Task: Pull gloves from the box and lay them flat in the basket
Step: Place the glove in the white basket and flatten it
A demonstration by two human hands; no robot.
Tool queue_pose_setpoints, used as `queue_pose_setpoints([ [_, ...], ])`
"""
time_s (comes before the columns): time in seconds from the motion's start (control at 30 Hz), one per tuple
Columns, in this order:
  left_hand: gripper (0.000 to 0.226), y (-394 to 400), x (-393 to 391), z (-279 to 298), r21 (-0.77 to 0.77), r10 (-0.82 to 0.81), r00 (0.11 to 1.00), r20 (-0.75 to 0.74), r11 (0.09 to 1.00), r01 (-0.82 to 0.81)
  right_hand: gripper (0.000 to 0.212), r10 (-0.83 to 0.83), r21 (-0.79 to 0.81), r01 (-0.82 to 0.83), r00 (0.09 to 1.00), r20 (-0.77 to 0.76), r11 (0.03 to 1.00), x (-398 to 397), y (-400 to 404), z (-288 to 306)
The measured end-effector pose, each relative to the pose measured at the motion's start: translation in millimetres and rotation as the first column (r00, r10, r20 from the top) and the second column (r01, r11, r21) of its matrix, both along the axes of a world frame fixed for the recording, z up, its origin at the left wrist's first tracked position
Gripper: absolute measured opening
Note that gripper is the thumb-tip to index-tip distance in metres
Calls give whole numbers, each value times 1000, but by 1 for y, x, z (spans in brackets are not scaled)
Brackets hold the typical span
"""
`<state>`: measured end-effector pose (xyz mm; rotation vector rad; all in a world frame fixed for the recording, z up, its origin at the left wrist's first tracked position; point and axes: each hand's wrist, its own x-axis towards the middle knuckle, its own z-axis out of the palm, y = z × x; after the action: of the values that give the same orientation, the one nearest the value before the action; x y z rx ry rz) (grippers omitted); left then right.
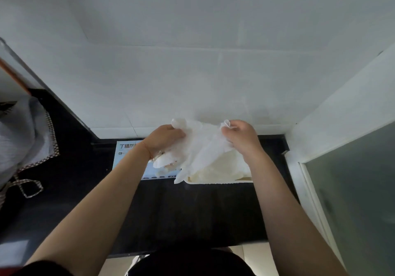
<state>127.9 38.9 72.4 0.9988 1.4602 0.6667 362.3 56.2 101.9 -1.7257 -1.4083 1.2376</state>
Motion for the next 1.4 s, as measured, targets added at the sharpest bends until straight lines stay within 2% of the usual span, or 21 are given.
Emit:
queue_pose_setpoints([
  [0.03,19,1,5,-9,-27,-48,998,-51,999,46,6,6,-60,-2,999,54,998,5,-1,-10],
  [0.1,16,5,19,-33,-72,-131,976,-175,990,120,27,37,-142,-21,993,110,990,22,-2,-35],
  [0.23,7,13,40,-54,-79,-211,921,-327,977,196,30,127,-105,-116,987,100,988,41,-7,-60],
  [0.33,5,26,55,-57,-31,-178,925,-336,983,178,25,113,-68,-107,990,89,992,59,-3,-70],
  [0.43,9,40,71,-60,38,-146,920,-363,985,171,33,84,-45,-80,994,74,996,80,5,-77],
  [0.57,26,39,86,-74,-3,-229,847,-480,966,259,39,220,-126,-192,936,275,973,98,10,-94],
  [0.7,47,33,91,-84,-35,-201,925,-322,979,200,43,291,-170,-245,892,347,954,100,13,-106],
  [0.77,50,29,92,-88,15,-181,910,-373,979,201,45,319,-181,-269,872,372,946,99,15,-110],
  [0.83,44,26,93,-91,88,-125,835,-536,975,202,46,343,-193,-287,847,406,938,99,17,-111],
  [0.9,33,20,98,-93,203,-36,666,-745,939,277,49,359,-206,-297,821,443,933,99,17,-111],
  [0.97,23,13,105,-95,367,98,520,-849,817,445,50,371,-219,-301,787,492,928,97,16,-111],
  [1.0,19,9,112,-94,386,110,476,-873,752,534,48,382,-223,-310,765,519,924,96,15,-110],
  [1.03,17,5,119,-91,325,32,445,-895,731,600,46,393,-225,-322,738,550,920,94,14,-110],
  [1.07,22,2,126,-88,206,-92,413,-906,756,621,43,402,-226,-334,704,586,915,92,13,-111],
  [1.13,45,-2,130,-90,-107,-346,324,-881,811,575,35,400,-210,-357,624,671,910,87,11,-110],
  [1.2,64,-2,123,-96,-256,-465,327,-822,817,517,31,365,-170,-369,562,742,914,83,9,-107],
  [1.3,70,-3,118,-99,-233,-469,423,-775,835,498,28,324,-110,-380,563,760,919,73,8,-101],
  [1.4,64,-3,120,-97,-120,-369,458,-809,865,487,33,408,-105,-475,598,690,874,59,8,-105],
])
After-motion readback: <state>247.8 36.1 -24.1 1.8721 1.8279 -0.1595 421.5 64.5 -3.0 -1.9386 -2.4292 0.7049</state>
